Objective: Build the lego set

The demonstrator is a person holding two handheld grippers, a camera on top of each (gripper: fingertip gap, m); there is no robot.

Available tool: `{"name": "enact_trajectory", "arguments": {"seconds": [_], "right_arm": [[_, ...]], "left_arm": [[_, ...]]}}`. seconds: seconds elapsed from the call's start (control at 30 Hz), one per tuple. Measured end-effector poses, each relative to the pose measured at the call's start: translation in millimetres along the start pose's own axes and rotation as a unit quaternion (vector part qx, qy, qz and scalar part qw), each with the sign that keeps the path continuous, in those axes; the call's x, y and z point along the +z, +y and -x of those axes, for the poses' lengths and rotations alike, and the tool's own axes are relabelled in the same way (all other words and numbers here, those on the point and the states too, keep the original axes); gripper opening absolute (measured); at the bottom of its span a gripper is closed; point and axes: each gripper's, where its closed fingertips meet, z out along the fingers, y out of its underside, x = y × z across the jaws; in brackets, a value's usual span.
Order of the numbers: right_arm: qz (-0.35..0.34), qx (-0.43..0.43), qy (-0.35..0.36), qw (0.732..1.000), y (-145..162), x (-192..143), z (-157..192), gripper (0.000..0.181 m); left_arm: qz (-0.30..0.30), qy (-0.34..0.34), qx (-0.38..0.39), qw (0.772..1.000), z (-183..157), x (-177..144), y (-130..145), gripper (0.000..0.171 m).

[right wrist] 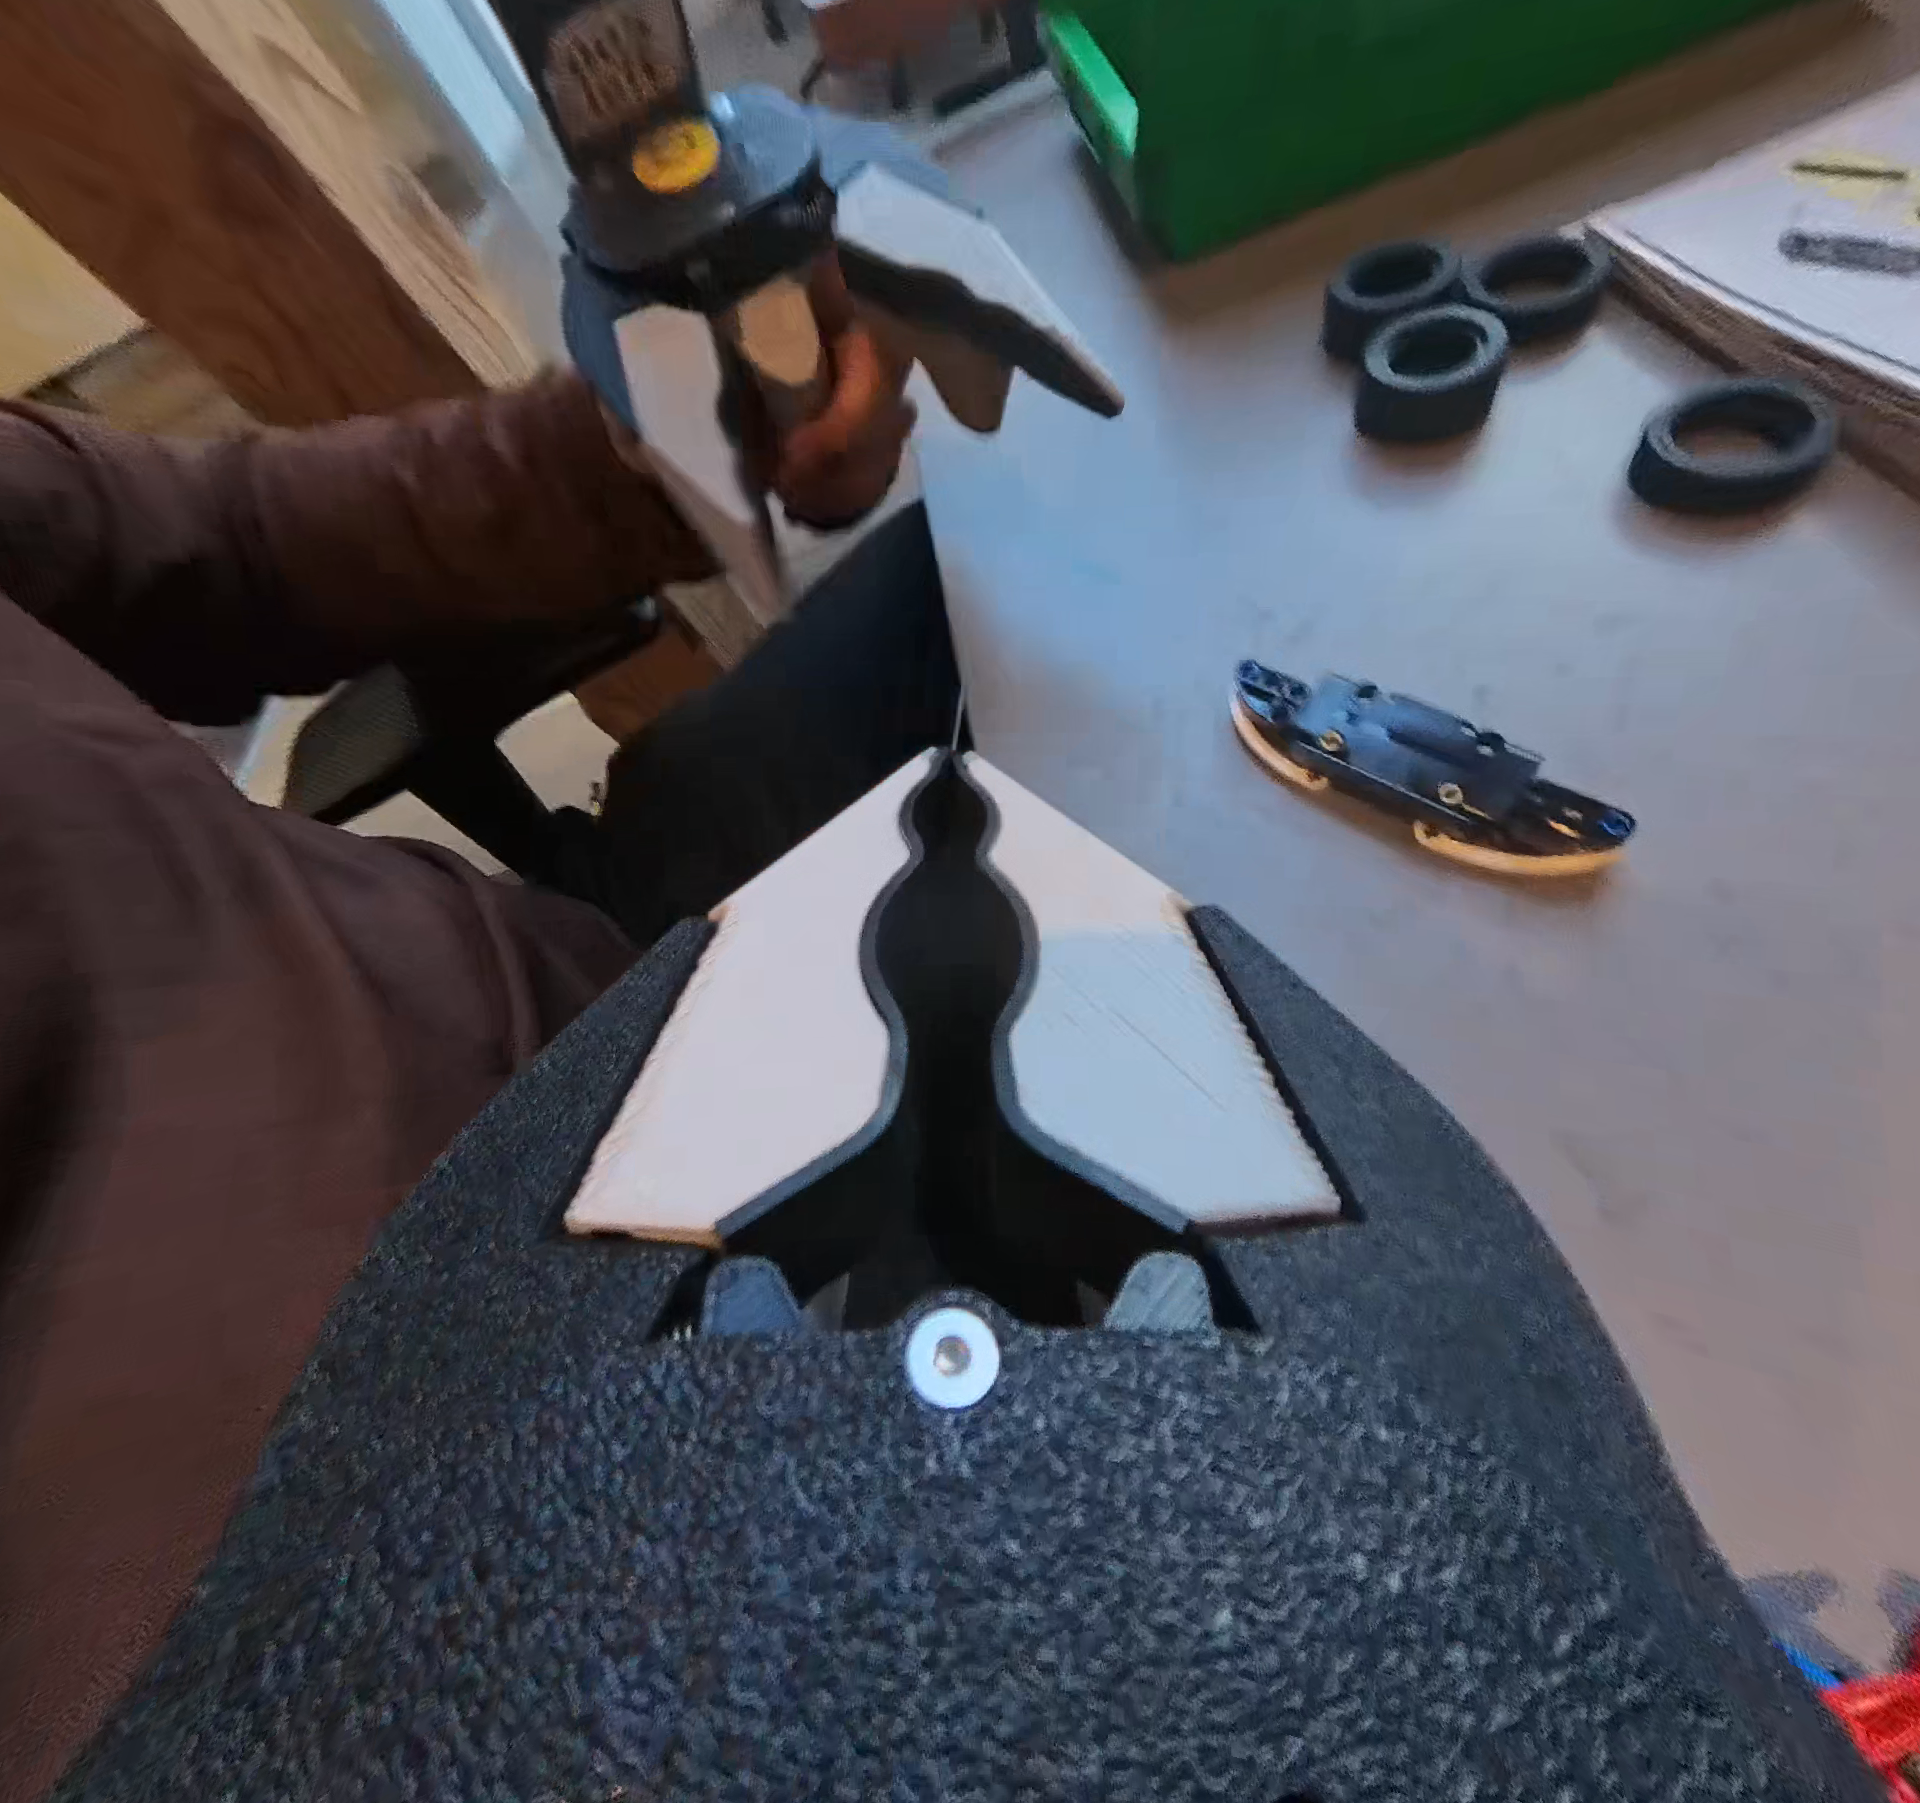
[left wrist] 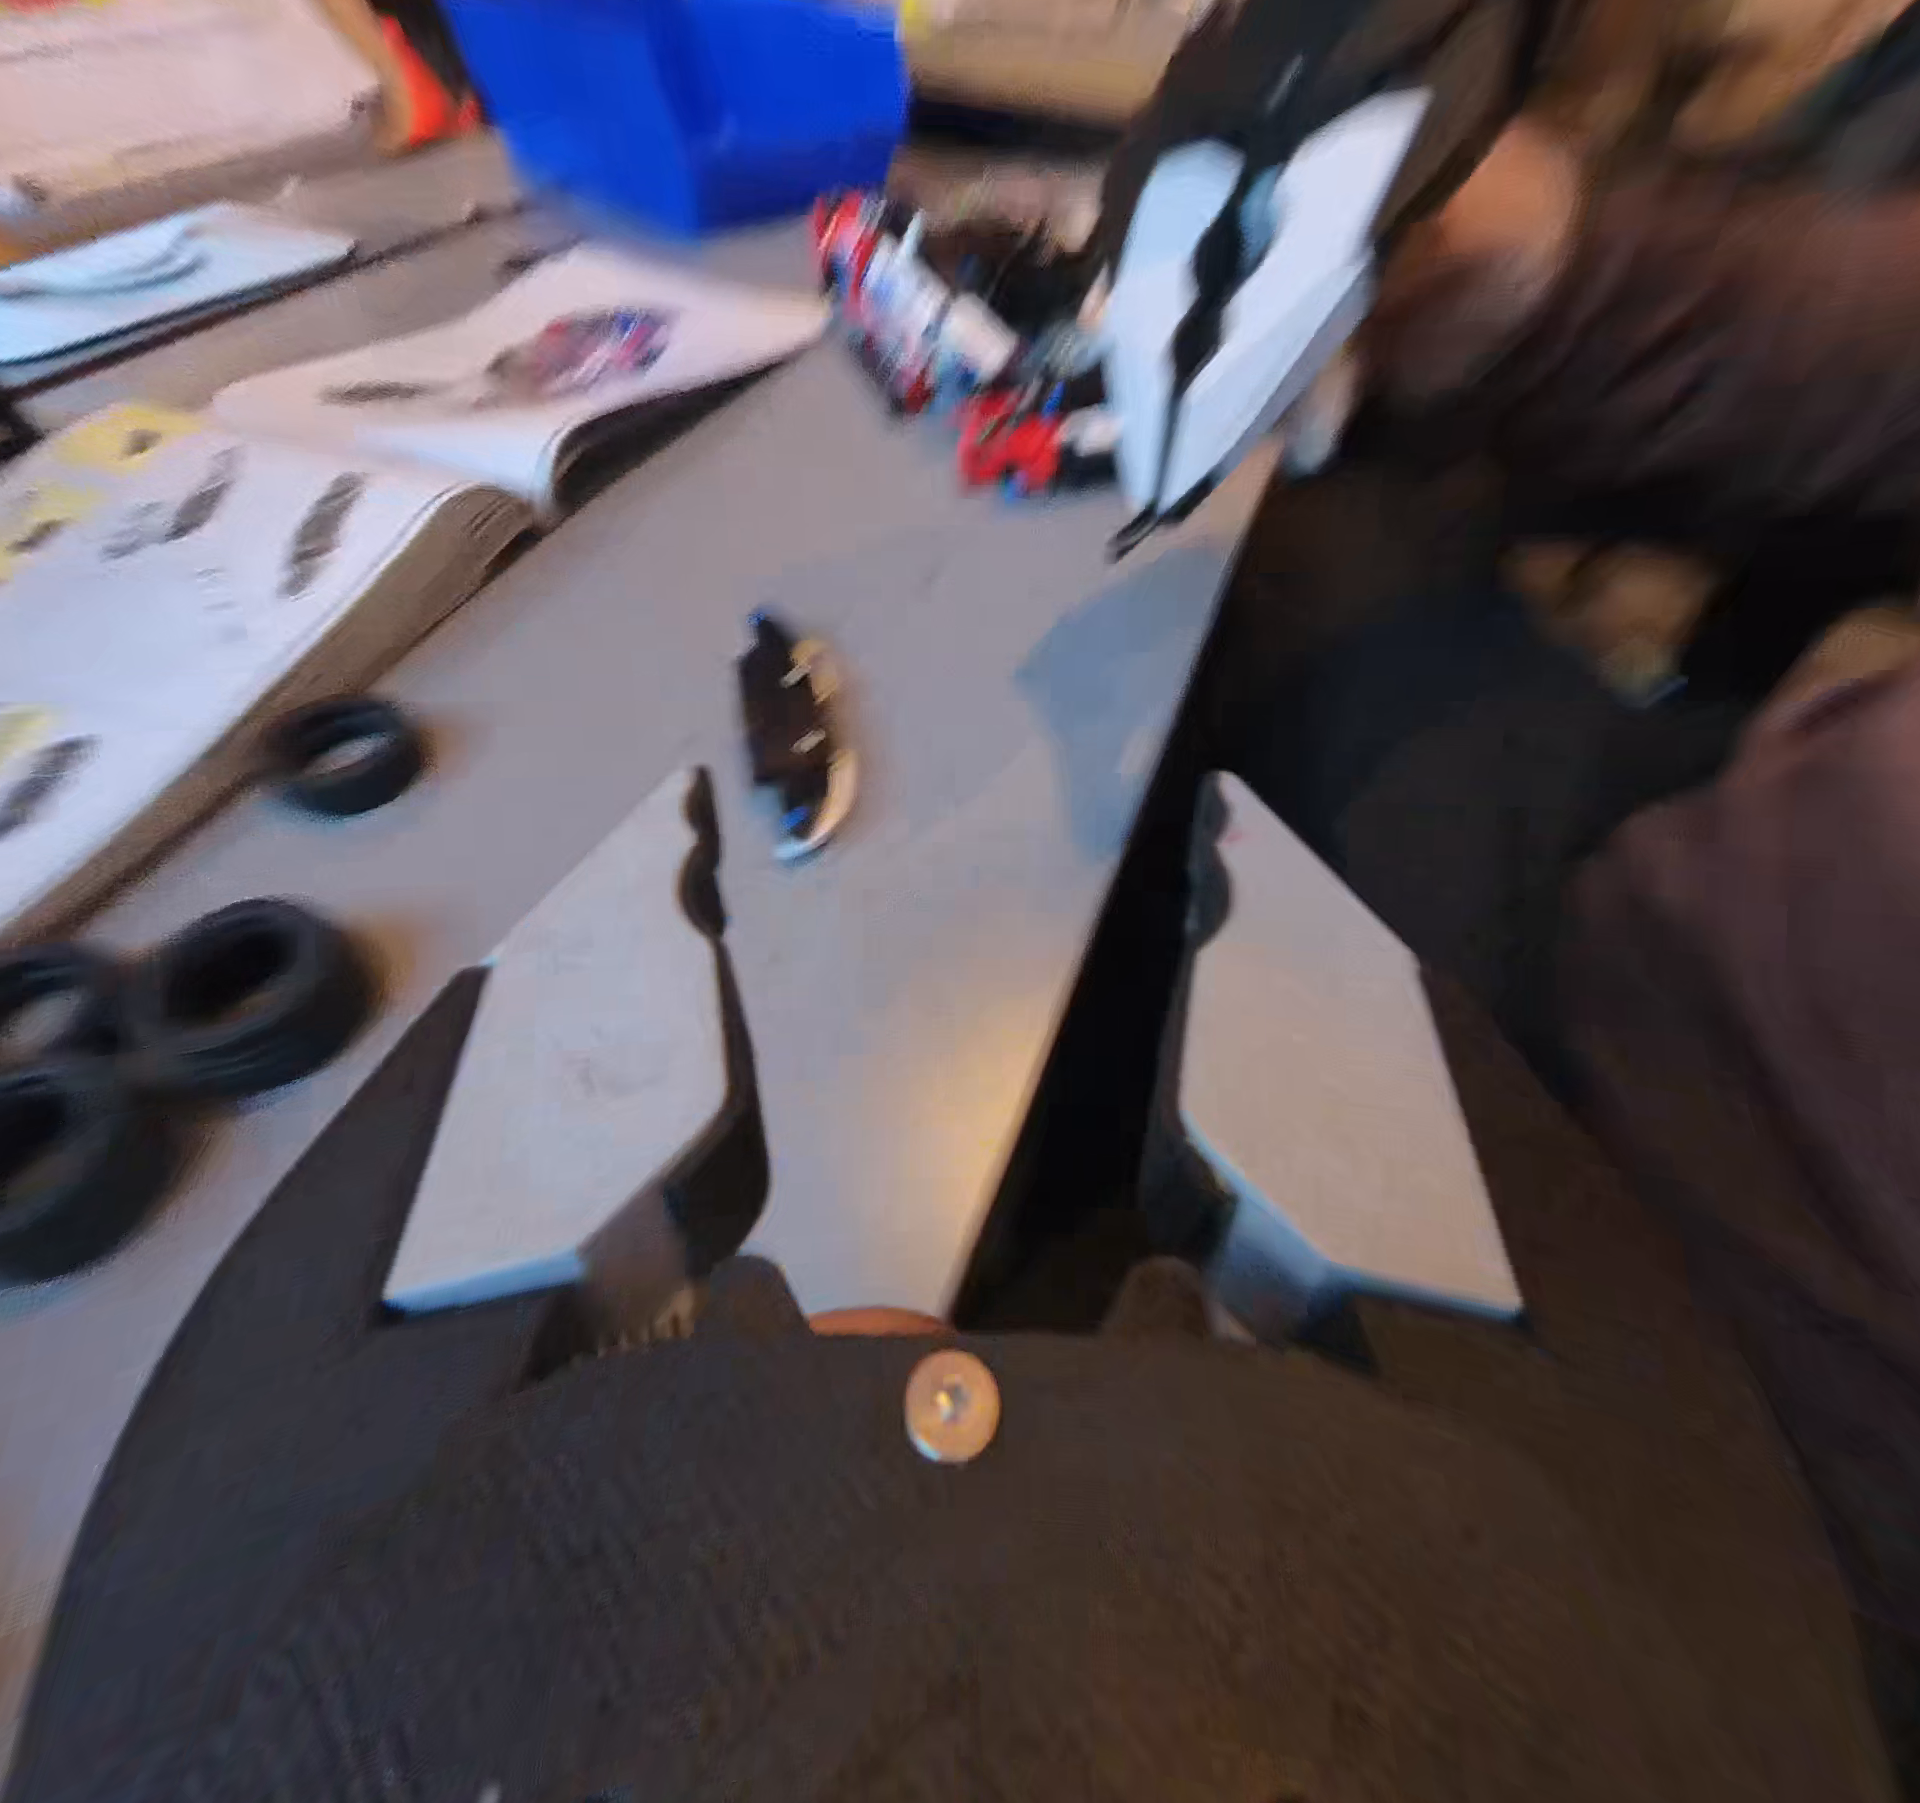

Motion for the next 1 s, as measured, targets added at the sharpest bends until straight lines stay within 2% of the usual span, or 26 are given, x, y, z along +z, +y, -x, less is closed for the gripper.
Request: {"name": "enact_trajectory", "arguments": {"seconds": [0.1, 0.17, 0.23, 0.43, 0.67, 0.77, 0.83, 1.0], "right_arm": [[0.012, 0.014, -0.004, 1.0, 8.7, 6.8, -6.0, 0.0], [0.023, 0.021, 0.003, 1.0, 14.3, 10.2, -12.1, 0.0], [0.034, 0.013, 0.014, 0.999, 19.0, 12.3, -17.5, 0.0], [0.026, -0.053, 0.049, 0.997, 13.1, 25.3, -30.9, 0.0], [0.024, -0.123, 0.097, 0.987, 4.2, 44.7, -51.8, 0.0], [0.046, -0.121, 0.102, 0.986, 12.7, 50.9, -61.7, 0.0], [0.061, -0.108, 0.099, 0.987, 19.8, 53.3, -66.6, 0.0], [0.063, -0.085, 0.095, 0.99, 20.8, 56.8, -76.2, 0.0]], "left_arm": [[0.108, -0.024, 0.076, 0.991, 32.2, 16.1, 25.4, 0.051], [0.149, 0.02, 0.075, 0.986, 38.1, 28.5, 38.2, 0.046], [0.169, 0.066, 0.05, 0.982, 42.6, 36.6, 46.0, 0.049], [0.129, 0.133, 0.067, 0.98, 58.3, 43.0, 43.6, 0.049], [0.167, 0.191, 0.087, 0.963, 57.1, 49.1, 54.0, 0.042], [0.198, 0.223, 0.088, 0.95, 51.6, 49.5, 63.0, 0.03], [0.198, 0.218, 0.091, 0.951, 52.3, 50.0, 63.5, 0.029], [0.134, 0.18, 0.096, 0.97, 61.1, 46.8, 45.6, 0.033]]}}
